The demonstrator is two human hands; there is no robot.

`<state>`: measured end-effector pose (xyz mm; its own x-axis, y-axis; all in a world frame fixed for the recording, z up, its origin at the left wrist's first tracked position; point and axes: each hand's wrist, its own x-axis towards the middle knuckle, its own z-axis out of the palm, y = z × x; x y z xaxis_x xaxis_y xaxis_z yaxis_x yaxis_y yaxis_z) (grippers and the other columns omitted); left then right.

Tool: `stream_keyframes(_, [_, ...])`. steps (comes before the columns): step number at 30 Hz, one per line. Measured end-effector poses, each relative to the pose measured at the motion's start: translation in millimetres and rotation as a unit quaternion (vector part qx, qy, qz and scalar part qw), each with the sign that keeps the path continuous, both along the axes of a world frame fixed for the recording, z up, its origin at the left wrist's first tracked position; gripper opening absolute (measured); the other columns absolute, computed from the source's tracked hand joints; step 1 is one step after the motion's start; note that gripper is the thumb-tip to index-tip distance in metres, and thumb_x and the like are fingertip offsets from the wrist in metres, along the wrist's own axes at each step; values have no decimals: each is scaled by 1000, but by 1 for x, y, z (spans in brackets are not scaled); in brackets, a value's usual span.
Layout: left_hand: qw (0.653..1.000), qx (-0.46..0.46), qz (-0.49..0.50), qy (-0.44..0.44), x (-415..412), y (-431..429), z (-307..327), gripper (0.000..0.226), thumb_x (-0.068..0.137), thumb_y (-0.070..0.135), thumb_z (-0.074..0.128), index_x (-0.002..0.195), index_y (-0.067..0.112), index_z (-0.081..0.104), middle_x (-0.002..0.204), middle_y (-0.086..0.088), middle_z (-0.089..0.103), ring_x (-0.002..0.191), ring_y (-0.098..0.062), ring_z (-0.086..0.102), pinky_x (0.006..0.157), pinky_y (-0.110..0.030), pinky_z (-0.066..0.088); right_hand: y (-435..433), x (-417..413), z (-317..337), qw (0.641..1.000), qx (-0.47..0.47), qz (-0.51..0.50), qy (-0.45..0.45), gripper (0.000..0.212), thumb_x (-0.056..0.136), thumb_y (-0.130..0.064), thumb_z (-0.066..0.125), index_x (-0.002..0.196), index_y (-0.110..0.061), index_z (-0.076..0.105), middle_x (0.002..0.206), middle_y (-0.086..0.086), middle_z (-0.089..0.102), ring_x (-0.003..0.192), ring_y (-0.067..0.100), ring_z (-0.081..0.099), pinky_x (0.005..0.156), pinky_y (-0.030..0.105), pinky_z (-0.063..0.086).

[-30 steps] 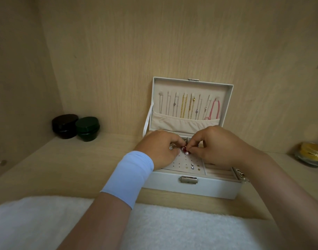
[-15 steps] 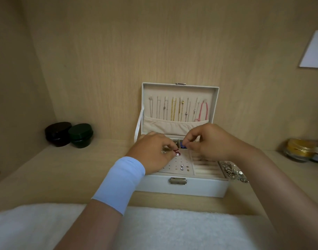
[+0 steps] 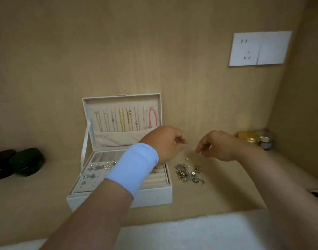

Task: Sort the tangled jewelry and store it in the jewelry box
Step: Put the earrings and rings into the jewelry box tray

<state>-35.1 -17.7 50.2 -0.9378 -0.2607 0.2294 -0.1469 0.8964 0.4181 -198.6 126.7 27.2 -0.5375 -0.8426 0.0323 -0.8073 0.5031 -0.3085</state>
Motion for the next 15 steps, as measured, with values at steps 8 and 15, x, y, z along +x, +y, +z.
stream_keyframes(8, [979,-91,41,-180,-88,10,-33,32,91,11,63,120,23,71,125,-2,68,113,-23,63,101,-33,48,-2,-25,-31,998,-10,12,-57,25,87,-11,66,95,-31,78,86,-14,69,85,8,64,77,19,46])
stream_keyframes(15, [970,-83,70,-219,-107,9,-49,17,80,11,78,96,16,78,102,-4,75,97,-23,70,93,-36,54,-2,-31,-40,995,-16,39,-94,31,81,-10,71,96,-36,78,90,-3,73,78,6,61,76,23,50])
